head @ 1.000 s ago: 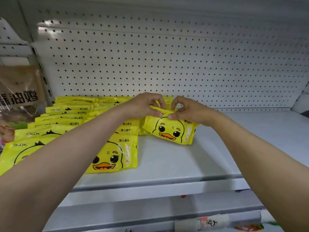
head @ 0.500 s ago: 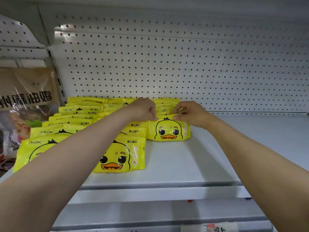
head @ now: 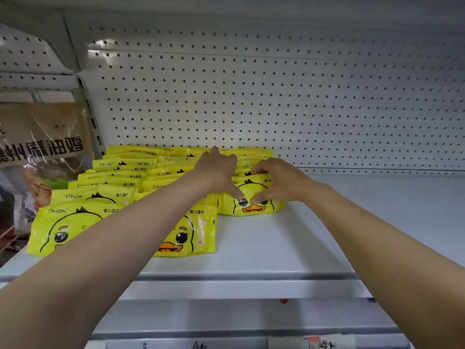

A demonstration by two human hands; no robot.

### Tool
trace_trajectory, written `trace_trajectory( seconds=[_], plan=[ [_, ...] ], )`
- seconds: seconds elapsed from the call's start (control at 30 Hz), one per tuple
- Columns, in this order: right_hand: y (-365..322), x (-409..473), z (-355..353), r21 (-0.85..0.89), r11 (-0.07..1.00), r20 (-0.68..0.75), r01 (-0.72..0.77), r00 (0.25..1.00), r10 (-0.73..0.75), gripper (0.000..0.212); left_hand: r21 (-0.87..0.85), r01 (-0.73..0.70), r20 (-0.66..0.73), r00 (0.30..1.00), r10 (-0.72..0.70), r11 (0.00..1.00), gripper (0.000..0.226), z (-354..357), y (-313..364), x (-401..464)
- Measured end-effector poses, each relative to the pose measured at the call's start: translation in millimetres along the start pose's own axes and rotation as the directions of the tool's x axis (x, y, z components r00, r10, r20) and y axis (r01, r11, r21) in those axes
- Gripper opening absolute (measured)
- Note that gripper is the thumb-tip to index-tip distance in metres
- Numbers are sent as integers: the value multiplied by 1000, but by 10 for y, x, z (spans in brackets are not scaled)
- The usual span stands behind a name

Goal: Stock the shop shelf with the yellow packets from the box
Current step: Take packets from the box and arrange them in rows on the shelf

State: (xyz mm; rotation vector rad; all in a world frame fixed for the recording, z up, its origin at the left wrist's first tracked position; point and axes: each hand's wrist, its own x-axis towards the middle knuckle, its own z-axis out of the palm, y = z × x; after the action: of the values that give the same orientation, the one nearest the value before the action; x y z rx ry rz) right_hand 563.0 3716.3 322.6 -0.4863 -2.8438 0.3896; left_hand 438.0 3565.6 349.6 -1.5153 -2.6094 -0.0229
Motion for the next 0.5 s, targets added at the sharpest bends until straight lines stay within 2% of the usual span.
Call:
trace_trajectory(
  seconds=[0.07,0.23,0.37,0.5],
  plan=[
    [-29,-30,29,-59,998,-8,-2,1000,1,83,6,18,-38,999,-18,1000,78,9,9,-10],
    [-124,-148,73,-213,976,-114,-46,993,22,85,72,71,-149,987,-60,995,75,96,76,-86],
    [-220,-314,110,-303,950,-164,-79,986,29,78,87,133,-196,974,-113,987,71,115,213,-236],
    [-334,-525,-8,-320,946,-221,-58,975,-14,67,10,183,-240,955,-176,983,72,57,345,-475]
  ],
)
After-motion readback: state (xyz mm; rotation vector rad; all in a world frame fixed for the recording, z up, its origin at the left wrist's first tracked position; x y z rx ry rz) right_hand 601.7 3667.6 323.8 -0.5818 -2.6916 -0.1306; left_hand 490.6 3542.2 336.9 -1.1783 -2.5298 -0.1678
